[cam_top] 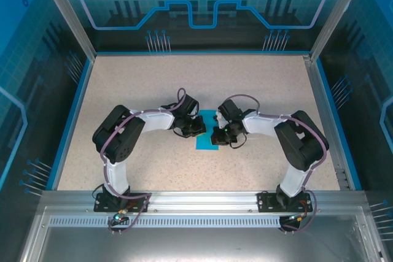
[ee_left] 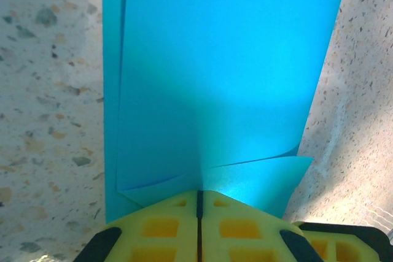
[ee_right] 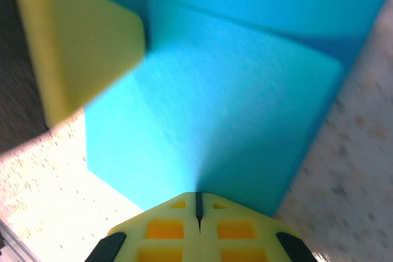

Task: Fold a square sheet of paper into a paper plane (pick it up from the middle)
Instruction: Fold the triangle a second time at the center of the table, then turn over the paper at the center of the table.

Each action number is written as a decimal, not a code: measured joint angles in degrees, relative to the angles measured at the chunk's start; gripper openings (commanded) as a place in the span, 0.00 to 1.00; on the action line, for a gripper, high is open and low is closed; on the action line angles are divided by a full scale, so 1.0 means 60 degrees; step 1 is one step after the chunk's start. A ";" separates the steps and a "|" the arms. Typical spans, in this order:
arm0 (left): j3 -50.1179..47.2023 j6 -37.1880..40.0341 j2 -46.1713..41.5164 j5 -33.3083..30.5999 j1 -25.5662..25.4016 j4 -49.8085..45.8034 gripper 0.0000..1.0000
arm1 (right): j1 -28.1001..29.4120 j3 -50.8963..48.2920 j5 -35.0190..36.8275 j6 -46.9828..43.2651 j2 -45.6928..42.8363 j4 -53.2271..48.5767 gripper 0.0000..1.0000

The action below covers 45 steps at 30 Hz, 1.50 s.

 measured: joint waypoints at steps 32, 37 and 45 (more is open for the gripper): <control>-0.1300 -0.1045 -0.1388 -0.0022 0.0000 0.0871 0.40 | -0.1100 0.0692 -0.0004 -0.0087 -0.0073 0.0382 0.31; -0.1395 -0.1228 -0.1388 -0.0015 0.0000 0.1093 0.40 | -0.1155 0.0688 -0.0324 -0.0015 0.0149 0.0656 0.14; -0.1395 -0.1253 -0.1388 0.0018 0.0000 0.1235 0.40 | -0.1308 0.0667 -0.0390 0.0208 0.0171 0.0962 0.05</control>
